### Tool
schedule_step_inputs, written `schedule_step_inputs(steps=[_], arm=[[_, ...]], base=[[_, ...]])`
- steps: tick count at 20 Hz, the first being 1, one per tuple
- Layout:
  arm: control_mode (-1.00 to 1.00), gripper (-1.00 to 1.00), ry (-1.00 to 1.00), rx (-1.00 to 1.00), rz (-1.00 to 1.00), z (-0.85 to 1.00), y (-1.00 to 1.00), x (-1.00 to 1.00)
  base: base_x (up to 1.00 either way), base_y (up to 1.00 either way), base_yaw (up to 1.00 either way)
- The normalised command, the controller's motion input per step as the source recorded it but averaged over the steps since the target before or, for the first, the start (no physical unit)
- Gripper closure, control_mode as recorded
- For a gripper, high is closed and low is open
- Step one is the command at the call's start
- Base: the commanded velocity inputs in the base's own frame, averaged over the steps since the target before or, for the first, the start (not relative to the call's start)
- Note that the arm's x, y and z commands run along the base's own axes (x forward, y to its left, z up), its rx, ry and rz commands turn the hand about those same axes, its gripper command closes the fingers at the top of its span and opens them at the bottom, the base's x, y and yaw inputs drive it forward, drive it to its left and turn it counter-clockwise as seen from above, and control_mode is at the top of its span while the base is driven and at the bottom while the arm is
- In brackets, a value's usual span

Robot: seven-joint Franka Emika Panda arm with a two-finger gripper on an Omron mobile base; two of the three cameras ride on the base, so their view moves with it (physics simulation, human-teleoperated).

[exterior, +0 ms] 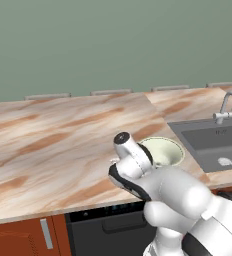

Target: Gather the eggs and milk located in the vicinity of the sink area and place them right next to the bowl.

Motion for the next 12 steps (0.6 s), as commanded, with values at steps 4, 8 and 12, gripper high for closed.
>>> schedule_step_inputs(steps=[4,8,12], arm=[[-1.00,1.00,-0.08,0.00,-0.08,0.00,-0.05,-0.01],[-1.00,1.00,-0.02,0.00,-0.10,-0.07,-0.17,0.00],[-1.00,1.00,-0.04,0.00,-0.09,0.00,-0.18,-0.01]], base=[[0.00,0.00,0.00],[0.00,0.00,0.00],[0.00,0.00,0.00]])
